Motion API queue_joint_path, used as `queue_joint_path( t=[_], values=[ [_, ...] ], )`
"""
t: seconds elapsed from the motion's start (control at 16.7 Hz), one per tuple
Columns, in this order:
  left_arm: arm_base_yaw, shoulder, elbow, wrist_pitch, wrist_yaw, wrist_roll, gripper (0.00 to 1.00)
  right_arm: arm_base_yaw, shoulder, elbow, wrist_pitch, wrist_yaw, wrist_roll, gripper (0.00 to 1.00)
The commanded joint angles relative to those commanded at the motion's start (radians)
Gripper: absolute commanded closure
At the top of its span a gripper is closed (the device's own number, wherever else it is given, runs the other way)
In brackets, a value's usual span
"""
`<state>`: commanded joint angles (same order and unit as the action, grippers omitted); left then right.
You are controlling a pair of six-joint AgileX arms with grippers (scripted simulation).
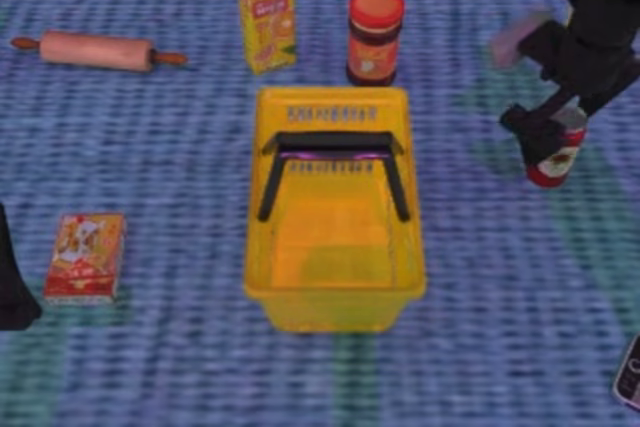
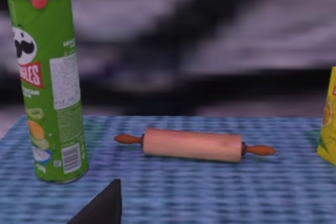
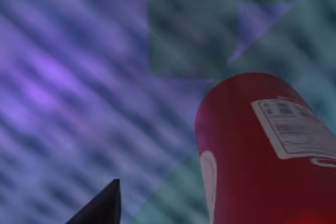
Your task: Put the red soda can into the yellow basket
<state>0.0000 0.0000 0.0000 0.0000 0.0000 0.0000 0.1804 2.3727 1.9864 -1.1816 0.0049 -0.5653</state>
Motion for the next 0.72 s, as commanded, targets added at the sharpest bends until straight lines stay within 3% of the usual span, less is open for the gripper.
queue_joint_path(
  t=[0.36,0.72],
  values=[
    [0.0,0.0,0.0,0.0,0.0,0.0,0.0,0.001,0.009,-0.041,0.047,0.0,0.001,0.0],
    [0.0,0.0,0.0,0.0,0.0,0.0,0.0,0.001,0.009,-0.041,0.047,0.0,0.001,0.45]
  ],
)
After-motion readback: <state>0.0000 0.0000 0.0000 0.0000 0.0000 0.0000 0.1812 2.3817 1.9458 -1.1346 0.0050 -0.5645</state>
